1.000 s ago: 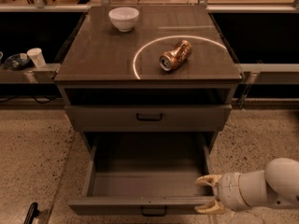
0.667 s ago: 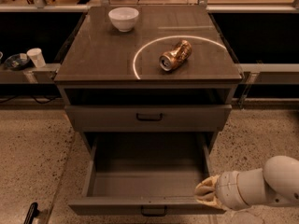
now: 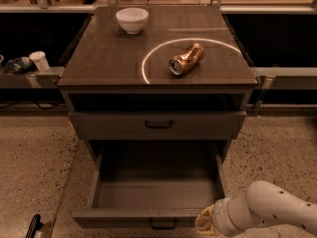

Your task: Close middle drawer

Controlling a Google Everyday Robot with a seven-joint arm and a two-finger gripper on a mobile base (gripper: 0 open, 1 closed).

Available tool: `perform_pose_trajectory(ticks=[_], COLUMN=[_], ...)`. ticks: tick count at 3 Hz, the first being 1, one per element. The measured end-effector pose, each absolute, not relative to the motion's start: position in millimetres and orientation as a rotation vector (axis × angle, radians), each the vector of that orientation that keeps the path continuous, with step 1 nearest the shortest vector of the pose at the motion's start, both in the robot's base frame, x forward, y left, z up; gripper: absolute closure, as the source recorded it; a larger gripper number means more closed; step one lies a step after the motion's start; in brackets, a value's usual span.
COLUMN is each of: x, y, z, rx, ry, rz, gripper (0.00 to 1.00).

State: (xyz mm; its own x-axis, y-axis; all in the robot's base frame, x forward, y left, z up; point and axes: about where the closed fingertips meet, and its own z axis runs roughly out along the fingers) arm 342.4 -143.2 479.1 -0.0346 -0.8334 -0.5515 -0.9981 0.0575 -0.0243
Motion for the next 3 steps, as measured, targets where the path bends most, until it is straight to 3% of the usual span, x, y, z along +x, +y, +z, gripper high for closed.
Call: perform_pose_trajectory(ticks=[3], x=[335.4], y=[-128.1], z=[372.2], rx=[-1.868], ry=[1.964], rz=[0.484], gripper=[1.0])
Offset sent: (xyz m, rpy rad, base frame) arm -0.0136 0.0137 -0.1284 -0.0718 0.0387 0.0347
